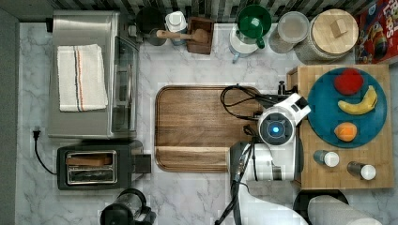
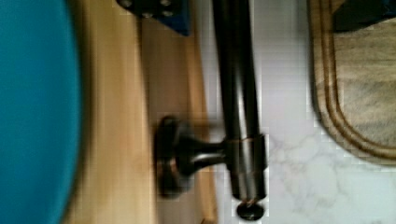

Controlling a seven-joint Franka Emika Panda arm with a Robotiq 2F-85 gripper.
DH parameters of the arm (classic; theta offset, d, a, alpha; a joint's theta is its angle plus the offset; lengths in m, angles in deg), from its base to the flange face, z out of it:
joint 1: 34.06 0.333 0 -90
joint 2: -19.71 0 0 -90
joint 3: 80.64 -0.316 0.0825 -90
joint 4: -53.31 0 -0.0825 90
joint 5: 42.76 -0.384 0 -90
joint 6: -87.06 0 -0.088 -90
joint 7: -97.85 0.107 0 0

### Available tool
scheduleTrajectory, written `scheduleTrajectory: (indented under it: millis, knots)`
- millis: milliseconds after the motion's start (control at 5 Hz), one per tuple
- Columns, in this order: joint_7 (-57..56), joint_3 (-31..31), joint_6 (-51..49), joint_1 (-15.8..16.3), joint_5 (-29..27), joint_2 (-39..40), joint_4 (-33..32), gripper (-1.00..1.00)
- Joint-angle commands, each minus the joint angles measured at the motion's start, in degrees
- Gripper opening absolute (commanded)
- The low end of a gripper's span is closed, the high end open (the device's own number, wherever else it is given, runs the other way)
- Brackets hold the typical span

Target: Open the drawer.

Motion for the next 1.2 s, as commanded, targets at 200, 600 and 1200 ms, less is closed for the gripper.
scheduleTrajectory:
  millis: [200,600,1200]
  knots:
    - [0.5,-4.7,-4.8,2.7,-6.0,-1.3,0.5,1.00]
    - [6.6,-9.8,-2.0,6.1,-8.2,1.4,0.6,1.00]
    - [30.2,-11.8,-2.8,20.3,-4.9,2.8,0.1,1.00]
